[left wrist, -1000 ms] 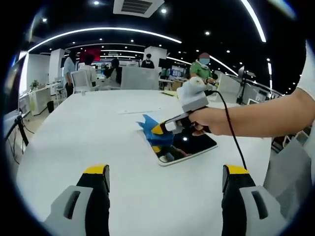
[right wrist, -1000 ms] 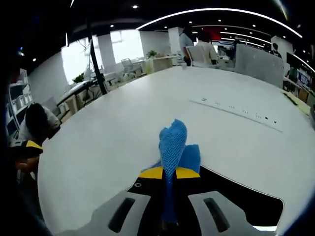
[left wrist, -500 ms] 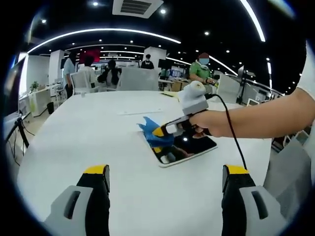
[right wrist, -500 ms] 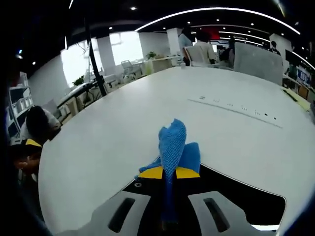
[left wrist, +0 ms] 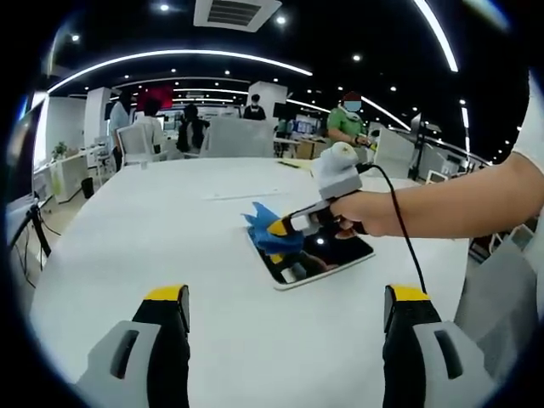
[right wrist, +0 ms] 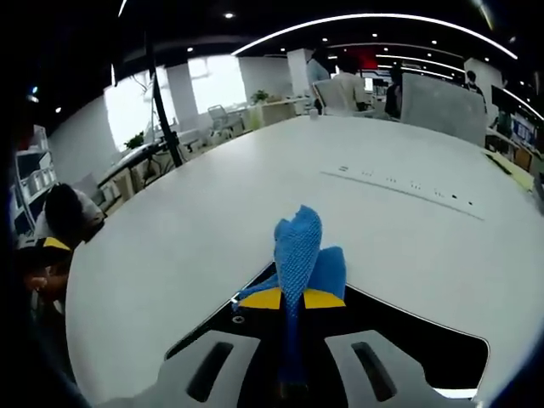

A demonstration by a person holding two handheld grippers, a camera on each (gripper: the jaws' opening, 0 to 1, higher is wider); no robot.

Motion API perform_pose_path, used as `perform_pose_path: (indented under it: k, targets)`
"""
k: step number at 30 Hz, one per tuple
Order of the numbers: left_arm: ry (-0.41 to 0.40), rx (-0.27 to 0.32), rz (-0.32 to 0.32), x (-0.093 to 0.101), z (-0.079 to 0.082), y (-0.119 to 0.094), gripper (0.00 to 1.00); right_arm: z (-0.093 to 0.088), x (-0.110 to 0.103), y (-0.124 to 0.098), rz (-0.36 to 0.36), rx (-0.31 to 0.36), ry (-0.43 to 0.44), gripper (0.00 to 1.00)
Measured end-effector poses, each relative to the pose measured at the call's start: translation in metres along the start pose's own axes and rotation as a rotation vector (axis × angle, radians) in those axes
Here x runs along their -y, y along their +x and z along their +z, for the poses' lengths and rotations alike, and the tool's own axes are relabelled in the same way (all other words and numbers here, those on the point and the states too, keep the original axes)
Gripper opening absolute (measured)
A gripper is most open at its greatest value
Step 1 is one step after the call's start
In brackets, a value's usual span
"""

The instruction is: Wipe the mirror surface with the cleaning cloth until all visible marks leave the cleaned area.

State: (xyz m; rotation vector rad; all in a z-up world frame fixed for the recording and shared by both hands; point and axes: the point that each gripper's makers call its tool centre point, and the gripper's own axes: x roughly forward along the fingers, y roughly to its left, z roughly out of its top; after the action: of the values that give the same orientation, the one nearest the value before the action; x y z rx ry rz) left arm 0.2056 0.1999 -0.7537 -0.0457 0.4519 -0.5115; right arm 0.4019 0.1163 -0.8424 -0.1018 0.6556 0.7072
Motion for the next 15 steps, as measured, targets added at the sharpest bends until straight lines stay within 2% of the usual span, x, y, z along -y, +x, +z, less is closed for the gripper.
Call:
perform_pose_path:
  k: [15]
  targets:
    - [0.011, -0.003, -0.007, 0.0017, 0.0025, 0.0015, 0.96, -0.0022, 0.0074, -0.0063, -0.014, 0.006, 0.011, 0.01]
